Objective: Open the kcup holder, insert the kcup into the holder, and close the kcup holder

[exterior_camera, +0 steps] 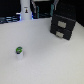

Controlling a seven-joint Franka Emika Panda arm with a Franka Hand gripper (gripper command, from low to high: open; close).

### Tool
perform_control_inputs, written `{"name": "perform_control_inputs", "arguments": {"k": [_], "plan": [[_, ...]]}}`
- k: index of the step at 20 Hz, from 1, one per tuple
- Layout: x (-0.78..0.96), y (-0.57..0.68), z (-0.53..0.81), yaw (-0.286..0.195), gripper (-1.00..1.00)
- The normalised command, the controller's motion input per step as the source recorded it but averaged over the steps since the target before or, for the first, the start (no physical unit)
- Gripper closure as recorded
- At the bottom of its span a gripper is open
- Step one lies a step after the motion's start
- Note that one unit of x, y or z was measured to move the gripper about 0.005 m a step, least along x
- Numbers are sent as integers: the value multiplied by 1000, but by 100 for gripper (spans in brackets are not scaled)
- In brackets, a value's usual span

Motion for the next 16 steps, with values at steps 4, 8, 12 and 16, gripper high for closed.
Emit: {"name": "perform_control_inputs", "arguments": {"k": [4,8,12,16], "plan": [[-217,601,117,-202,-100],[-258,635,59,-195,-100],[-154,699,6,-208,-100],[-150,712,0,-209,-100]]}}
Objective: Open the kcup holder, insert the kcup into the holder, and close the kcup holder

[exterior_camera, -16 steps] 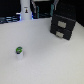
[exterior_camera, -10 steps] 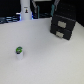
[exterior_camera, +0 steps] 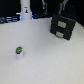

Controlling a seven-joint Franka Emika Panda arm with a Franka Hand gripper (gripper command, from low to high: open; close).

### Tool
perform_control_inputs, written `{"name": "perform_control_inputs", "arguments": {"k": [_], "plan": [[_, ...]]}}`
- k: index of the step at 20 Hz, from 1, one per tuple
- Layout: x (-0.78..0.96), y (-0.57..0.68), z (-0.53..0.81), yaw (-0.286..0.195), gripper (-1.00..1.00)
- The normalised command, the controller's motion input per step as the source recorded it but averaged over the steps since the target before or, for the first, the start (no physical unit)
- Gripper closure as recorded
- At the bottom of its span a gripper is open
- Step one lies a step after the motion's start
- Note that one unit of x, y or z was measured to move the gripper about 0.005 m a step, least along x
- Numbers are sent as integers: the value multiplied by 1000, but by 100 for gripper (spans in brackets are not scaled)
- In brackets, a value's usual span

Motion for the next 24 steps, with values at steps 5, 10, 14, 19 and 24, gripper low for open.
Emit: {"name": "perform_control_inputs", "arguments": {"k": [5,10,14,19,24], "plan": [[-227,693,-12,-198,-100],[-190,634,-132,-178,-100],[-190,590,-204,-168,-100],[-162,554,-247,-152,-100],[-181,453,-362,-110,-100]]}}
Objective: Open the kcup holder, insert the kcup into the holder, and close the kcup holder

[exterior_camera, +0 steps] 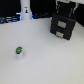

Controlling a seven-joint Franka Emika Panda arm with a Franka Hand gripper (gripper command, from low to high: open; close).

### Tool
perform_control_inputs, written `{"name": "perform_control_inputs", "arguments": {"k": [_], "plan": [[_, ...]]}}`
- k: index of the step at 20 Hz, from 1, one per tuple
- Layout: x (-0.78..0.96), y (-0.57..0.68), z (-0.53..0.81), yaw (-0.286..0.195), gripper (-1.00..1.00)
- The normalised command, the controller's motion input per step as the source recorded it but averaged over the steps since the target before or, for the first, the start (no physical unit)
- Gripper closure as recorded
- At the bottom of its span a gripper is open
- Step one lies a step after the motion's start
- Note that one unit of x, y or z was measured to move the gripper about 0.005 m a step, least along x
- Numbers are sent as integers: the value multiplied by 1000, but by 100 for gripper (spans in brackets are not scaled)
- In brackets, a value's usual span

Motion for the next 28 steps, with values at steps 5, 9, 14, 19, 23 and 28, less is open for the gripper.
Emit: {"name": "perform_control_inputs", "arguments": {"k": [5,9,14,19,23,28], "plan": [[-250,280,-428,-71,-100],[-316,156,-416,-38,-100],[-386,71,-393,-22,-100],[-389,1,-404,-21,-100],[-329,15,-265,-11,-100],[-66,9,-13,0,100]]}}
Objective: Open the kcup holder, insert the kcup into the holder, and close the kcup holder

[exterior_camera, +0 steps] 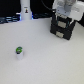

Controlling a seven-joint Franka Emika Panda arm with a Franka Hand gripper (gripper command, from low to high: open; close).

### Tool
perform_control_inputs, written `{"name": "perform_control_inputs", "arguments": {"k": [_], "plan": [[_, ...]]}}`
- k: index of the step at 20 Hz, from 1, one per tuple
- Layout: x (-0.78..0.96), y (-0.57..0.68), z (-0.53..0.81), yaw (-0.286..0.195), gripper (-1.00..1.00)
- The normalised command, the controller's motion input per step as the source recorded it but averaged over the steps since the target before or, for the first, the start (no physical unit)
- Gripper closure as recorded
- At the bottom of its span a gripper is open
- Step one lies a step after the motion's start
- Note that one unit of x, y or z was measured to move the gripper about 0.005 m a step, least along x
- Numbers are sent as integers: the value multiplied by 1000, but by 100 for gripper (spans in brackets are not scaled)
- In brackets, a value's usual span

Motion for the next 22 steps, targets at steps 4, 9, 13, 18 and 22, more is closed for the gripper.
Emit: {"name": "perform_control_inputs", "arguments": {"k": [4,9,13,18,22], "plan": [[11,0,-5,-13,100],[211,-15,0,-33,100],[399,-67,63,-48,100],[798,-225,248,-109,100],[890,-264,206,-129,100]]}}
